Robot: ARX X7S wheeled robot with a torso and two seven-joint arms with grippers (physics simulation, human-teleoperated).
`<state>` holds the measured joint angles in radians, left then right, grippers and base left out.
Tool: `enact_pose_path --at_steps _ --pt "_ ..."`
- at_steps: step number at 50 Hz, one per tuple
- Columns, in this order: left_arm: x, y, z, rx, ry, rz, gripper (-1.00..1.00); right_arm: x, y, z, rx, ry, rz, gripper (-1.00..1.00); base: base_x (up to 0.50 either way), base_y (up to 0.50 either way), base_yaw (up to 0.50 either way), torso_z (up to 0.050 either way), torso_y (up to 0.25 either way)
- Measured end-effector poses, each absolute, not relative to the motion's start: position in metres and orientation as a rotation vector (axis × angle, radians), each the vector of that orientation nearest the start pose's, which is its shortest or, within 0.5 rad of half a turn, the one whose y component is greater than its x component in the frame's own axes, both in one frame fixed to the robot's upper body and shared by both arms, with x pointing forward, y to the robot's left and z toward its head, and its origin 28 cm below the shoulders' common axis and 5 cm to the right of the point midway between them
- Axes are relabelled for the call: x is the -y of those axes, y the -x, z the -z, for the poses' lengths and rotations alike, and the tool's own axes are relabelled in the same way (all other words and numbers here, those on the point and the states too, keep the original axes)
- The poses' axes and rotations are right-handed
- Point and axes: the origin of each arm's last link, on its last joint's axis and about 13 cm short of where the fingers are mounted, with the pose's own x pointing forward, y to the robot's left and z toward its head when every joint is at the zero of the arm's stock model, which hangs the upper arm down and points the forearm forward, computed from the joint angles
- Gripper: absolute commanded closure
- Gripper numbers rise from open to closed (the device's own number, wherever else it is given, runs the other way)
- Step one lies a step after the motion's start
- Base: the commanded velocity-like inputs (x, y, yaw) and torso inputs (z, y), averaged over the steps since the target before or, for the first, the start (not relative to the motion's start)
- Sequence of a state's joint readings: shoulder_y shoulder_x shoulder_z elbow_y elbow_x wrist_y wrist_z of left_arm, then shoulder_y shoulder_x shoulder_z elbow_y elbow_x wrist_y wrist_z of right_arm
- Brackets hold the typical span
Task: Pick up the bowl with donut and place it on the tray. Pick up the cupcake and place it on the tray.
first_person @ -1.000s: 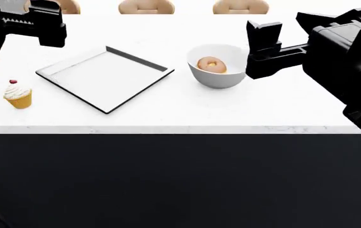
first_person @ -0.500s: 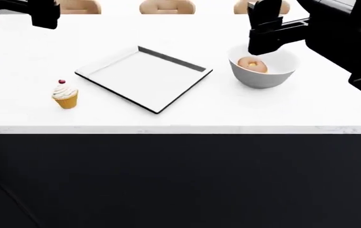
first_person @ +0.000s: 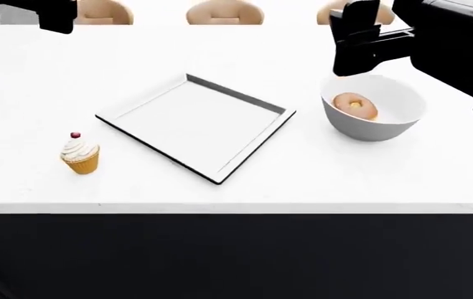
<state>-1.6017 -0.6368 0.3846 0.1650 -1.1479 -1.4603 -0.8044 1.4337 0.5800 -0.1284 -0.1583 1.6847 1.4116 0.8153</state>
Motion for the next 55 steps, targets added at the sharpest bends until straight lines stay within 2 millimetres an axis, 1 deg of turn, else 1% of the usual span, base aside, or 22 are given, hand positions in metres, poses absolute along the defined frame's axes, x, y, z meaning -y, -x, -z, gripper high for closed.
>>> enact_pose_path --at_steps 14,21,27,33,41,49,52,55 --pt "-0.269 -0.261 -0.390 0.064 -0.343 -0.248 -1.00 0.146 -0.238 -0.373 -0.018 0.050 -0.315 -1.00 0.50 0.00 0.00 0.000 0.001" --pt "-0.269 -0.260 -0.390 0.057 -0.344 -0.246 -1.00 0.147 -0.237 -0.373 -0.026 0.059 -0.295 -1.00 0.00 0.03 0.00 0.000 0.000" --pt "-0.269 -0.259 -0.389 0.052 -0.346 -0.240 -1.00 0.149 -0.237 -0.373 -0.029 0.061 -0.276 -1.00 0.04 0.48 0.00 0.000 0.000" --pt "-0.270 -0.259 -0.389 0.046 -0.347 -0.249 -1.00 0.149 -0.237 -0.374 -0.032 0.063 -0.271 -1.00 0.00 0.00 0.00 0.000 0.000" --pt "-0.271 -0.259 -0.390 0.044 -0.351 -0.253 -1.00 0.151 -0.236 -0.375 -0.030 0.051 -0.264 -1.00 0.46 -0.05 0.00 0.000 0.000" --pt "-0.270 -0.259 -0.390 0.041 -0.355 -0.251 -1.00 0.154 -0.235 -0.376 -0.055 0.039 -0.229 -1.00 0.06 0.00 0.00 0.000 0.001" --pt "-0.270 -0.258 -0.391 0.041 -0.358 -0.253 -1.00 0.156 -0.233 -0.380 -0.082 0.034 -0.202 -1.00 0.00 0.00 0.00 0.000 0.000" --pt "-0.270 -0.256 -0.392 0.041 -0.361 -0.256 -1.00 0.158 -0.228 -0.388 -0.104 0.034 -0.184 -1.00 0.00 0.00 0.00 0.000 0.000"
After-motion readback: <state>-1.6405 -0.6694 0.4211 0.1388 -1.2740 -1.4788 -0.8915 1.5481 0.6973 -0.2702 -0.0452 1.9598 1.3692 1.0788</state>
